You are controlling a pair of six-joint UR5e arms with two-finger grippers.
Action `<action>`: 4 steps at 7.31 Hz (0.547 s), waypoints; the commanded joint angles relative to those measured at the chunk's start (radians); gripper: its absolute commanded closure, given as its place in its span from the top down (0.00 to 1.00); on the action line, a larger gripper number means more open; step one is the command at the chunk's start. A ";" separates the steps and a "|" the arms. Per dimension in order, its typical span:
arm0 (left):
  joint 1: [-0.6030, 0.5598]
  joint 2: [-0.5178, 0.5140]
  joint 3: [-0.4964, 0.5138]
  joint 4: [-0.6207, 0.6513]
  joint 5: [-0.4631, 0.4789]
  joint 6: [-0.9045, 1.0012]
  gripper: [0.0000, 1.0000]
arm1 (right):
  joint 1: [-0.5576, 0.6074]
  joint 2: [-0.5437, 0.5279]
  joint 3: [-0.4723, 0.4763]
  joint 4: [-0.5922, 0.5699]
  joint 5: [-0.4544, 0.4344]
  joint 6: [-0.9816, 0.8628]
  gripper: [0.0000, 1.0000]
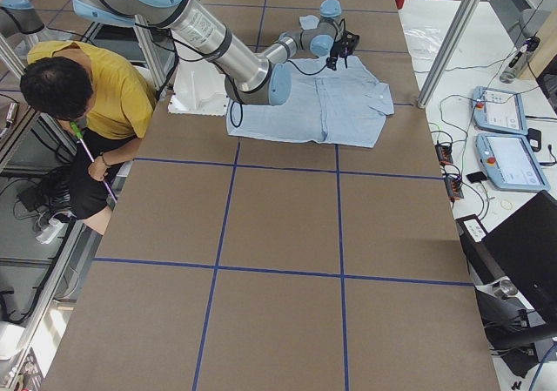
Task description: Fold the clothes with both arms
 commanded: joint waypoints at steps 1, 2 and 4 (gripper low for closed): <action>0.056 -0.063 0.148 -0.060 -0.004 -0.068 0.99 | 0.008 -0.022 0.039 -0.010 -0.006 0.021 0.99; 0.086 -0.064 0.157 -0.065 -0.001 -0.071 0.99 | 0.025 -0.103 0.151 -0.011 -0.006 0.018 0.99; 0.114 -0.067 0.181 -0.063 -0.005 -0.074 0.87 | 0.057 -0.175 0.222 -0.005 0.001 0.018 0.99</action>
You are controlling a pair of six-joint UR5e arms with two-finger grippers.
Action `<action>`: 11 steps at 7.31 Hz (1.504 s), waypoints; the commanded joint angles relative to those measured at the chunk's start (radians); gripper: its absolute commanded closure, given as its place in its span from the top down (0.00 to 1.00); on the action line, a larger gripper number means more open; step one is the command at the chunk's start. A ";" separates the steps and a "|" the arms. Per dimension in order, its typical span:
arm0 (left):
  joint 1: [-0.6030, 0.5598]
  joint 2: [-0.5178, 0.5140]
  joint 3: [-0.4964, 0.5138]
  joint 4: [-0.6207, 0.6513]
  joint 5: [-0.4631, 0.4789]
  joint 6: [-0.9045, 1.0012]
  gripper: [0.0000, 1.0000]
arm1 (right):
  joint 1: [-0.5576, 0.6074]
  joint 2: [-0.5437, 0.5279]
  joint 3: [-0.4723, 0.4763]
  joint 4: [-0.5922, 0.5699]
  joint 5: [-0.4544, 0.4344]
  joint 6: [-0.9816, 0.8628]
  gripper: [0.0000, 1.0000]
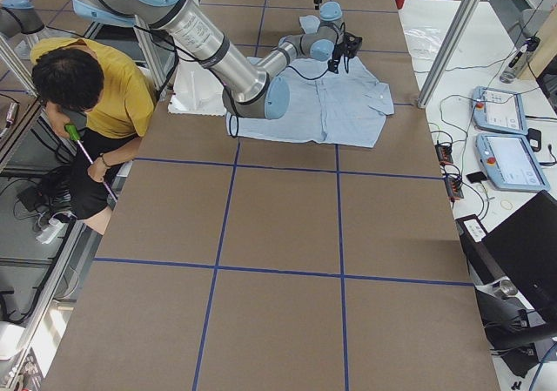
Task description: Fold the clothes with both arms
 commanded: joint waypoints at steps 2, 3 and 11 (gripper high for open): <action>0.034 -0.001 0.026 0.000 -0.014 -0.001 0.76 | 0.026 -0.103 0.109 0.005 0.005 0.000 0.99; 0.044 0.000 0.026 -0.001 -0.035 -0.001 0.73 | 0.022 -0.116 0.115 0.008 0.003 0.002 0.99; 0.068 0.004 0.000 0.012 -0.107 -0.010 0.00 | 0.028 -0.119 0.128 0.003 0.003 0.000 0.99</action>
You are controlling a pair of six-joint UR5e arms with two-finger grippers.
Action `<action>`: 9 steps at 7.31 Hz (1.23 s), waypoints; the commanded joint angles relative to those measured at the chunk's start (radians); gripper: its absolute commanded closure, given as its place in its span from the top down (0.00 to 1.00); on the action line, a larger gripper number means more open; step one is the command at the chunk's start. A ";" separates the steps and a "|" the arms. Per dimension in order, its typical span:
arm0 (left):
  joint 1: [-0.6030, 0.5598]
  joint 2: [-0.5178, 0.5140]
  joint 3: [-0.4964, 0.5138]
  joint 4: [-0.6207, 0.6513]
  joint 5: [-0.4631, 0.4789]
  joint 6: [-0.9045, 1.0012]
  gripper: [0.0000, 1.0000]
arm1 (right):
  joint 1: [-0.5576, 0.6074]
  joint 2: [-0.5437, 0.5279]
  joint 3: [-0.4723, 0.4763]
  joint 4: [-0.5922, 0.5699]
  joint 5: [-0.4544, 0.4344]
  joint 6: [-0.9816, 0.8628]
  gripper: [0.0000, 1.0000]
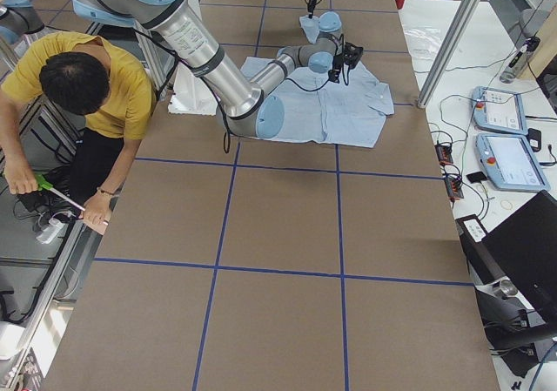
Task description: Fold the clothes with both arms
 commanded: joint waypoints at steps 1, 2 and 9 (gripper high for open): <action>0.000 -0.006 -0.066 0.007 -0.117 -0.142 0.00 | 0.011 -0.015 0.009 0.000 0.003 -0.001 0.99; 0.000 -0.025 -0.135 0.009 -0.134 -0.310 0.00 | 0.039 -0.059 0.053 0.000 0.024 -0.003 0.99; 0.354 -0.554 -0.176 -0.004 0.023 -1.237 0.00 | 0.305 -0.374 0.163 0.009 0.271 -0.235 0.99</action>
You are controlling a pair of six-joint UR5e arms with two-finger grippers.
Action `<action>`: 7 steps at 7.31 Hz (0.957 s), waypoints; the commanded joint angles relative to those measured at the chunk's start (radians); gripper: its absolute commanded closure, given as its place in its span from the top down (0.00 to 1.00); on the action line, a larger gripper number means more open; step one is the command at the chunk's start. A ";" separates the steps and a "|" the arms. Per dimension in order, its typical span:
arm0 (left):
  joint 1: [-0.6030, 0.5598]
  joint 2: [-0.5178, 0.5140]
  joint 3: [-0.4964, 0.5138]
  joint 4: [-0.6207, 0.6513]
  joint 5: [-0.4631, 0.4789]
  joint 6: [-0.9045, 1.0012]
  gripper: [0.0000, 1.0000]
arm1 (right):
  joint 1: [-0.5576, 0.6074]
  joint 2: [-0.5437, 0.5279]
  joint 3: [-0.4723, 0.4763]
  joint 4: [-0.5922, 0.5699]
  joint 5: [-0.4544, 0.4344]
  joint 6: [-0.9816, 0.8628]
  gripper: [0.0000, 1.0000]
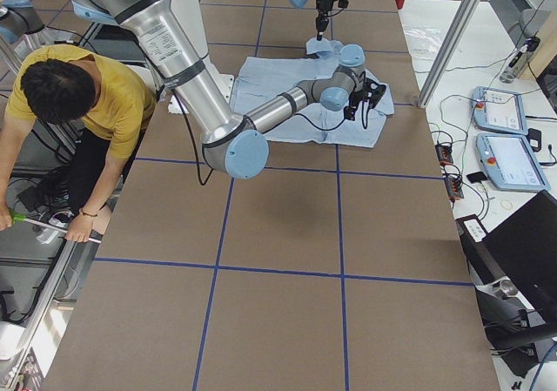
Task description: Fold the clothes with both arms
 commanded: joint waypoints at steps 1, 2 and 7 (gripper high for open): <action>0.144 -0.269 0.175 -0.008 0.185 -0.209 0.00 | 0.066 -0.088 0.020 0.003 0.056 -0.112 0.99; 0.187 -0.383 0.293 -0.016 0.247 -0.254 0.00 | 0.077 -0.121 0.048 0.002 0.059 -0.125 0.99; 0.255 -0.526 0.449 -0.054 0.348 -0.254 0.64 | 0.080 -0.199 0.066 0.029 0.053 -0.166 0.99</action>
